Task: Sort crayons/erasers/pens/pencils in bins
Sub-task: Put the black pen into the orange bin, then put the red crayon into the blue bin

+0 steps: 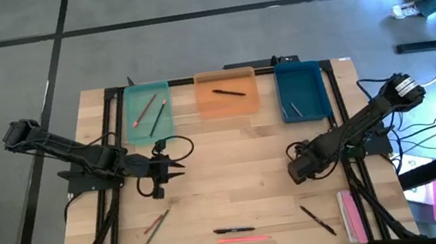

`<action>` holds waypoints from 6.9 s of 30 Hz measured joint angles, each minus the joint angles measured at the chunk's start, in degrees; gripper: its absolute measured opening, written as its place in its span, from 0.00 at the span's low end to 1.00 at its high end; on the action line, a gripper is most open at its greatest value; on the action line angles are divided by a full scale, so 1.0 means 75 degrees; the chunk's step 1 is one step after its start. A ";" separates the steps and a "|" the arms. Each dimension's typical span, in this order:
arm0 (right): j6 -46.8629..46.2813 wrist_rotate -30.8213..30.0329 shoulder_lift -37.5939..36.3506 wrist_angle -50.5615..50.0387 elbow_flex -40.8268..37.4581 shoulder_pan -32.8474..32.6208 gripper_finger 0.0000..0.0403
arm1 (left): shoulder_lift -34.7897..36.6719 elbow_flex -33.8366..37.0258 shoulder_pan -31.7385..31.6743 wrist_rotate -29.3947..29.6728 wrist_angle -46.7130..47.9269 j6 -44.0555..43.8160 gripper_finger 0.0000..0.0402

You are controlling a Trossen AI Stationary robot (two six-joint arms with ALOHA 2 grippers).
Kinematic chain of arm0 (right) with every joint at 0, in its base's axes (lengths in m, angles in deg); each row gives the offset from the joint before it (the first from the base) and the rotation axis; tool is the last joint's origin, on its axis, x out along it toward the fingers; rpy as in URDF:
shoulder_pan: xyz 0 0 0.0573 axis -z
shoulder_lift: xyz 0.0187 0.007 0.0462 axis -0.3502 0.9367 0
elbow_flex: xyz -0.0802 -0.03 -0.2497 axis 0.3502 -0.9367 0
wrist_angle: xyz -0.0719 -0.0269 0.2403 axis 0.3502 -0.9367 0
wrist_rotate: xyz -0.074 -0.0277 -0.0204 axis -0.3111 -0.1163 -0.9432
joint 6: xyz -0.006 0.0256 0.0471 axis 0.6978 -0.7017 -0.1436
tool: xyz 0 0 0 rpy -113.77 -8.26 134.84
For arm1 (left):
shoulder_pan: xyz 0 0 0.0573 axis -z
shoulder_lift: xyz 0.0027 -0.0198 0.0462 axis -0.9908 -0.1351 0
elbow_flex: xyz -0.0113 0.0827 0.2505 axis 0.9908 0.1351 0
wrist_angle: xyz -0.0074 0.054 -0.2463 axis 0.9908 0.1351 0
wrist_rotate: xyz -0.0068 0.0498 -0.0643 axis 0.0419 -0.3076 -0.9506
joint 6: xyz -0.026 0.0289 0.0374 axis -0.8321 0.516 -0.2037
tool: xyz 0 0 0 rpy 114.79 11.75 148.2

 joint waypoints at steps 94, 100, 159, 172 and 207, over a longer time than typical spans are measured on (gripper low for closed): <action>1.1016 -0.2759 0.0483 0.3620 0.3520 0.5689 0.17 | -0.0003 0.0000 -0.0006 0.0935 -0.0007 0.0064 0.20; 1.1934 -0.2401 0.1377 0.4393 0.3518 0.6301 0.17 | -0.0003 0.0000 -0.0084 0.0975 -0.0117 0.0064 0.20; 1.2834 -0.2231 0.2963 0.4908 0.3507 0.7059 0.35 | -0.0003 0.0000 -0.0274 0.2217 -0.0099 -0.0552 0.20; 1.3415 -0.1135 0.0963 0.4704 0.3518 0.5597 0.35 | -0.0003 -0.0003 -0.0256 0.1924 0.1599 -0.2783 0.20; 1.2161 -0.2021 0.0866 0.4068 0.3509 0.1096 0.35 | -0.0336 -0.0003 0.3308 -0.0541 0.2835 -0.7913 0.20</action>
